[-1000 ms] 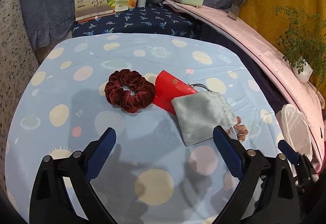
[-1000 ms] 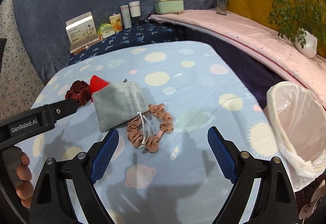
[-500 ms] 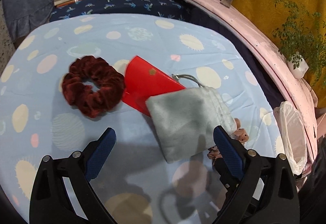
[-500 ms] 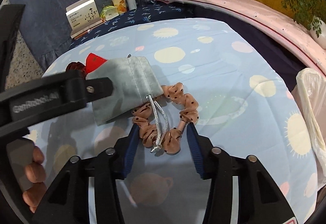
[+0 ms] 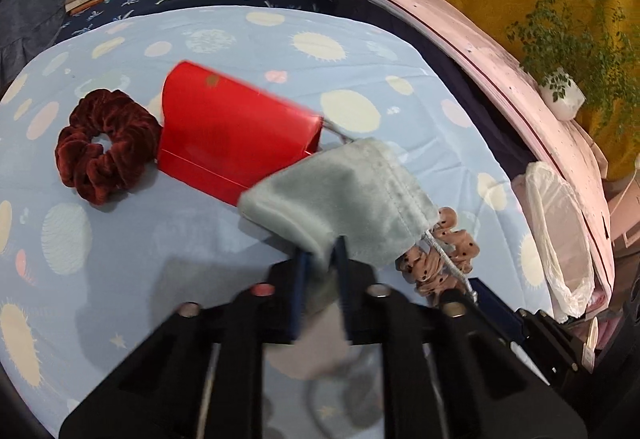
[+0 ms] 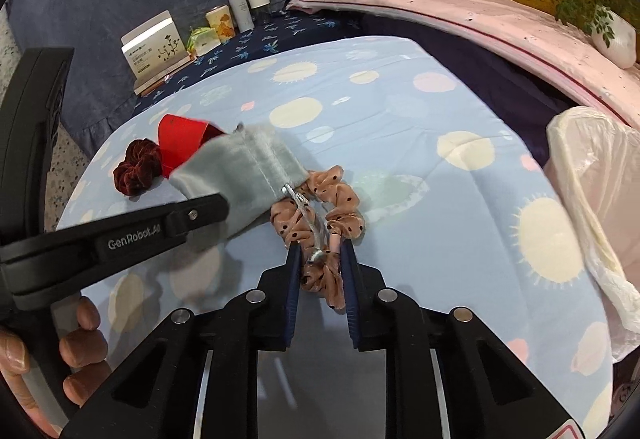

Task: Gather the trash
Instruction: 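Grasp the grey drawstring pouch with the left tool while the right tool grasps the pink polka-dot scrunchie, then carry the pouch and scrunchie over the bin and open both tools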

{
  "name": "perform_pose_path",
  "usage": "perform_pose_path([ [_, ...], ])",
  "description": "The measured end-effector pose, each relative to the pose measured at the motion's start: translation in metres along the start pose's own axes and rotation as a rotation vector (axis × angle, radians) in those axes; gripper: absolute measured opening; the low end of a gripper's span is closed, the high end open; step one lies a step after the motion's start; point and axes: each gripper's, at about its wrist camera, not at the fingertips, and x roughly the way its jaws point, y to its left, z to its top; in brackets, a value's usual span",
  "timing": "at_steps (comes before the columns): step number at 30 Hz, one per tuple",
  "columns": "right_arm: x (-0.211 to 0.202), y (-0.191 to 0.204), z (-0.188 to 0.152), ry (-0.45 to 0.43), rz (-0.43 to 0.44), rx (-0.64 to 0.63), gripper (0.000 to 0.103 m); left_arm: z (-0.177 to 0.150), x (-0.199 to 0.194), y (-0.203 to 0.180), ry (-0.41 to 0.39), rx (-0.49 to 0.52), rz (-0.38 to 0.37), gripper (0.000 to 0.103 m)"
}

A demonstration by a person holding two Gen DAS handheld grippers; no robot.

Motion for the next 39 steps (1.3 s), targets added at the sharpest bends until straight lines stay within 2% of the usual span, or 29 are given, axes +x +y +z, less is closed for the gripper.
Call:
perform_pose_path([
  [12, -0.07, -0.05, 0.016, -0.143, -0.035, 0.067, 0.018, -0.006, -0.046, -0.049, -0.082, 0.071, -0.053, 0.003],
  [24, -0.15, -0.096, 0.045, -0.311, -0.079, 0.087, 0.018, 0.009, -0.092, -0.129, -0.169, 0.191, -0.101, 0.003],
  [32, -0.187, -0.132, 0.052, -0.374, -0.116, 0.113, 0.018, 0.014, -0.103, -0.191, -0.203, 0.267, -0.139, 0.003],
  [39, -0.203, -0.166, 0.047, -0.391, -0.153, 0.154, 0.018, 0.011, -0.094, -0.23, -0.175, 0.309, -0.174, 0.003],
])
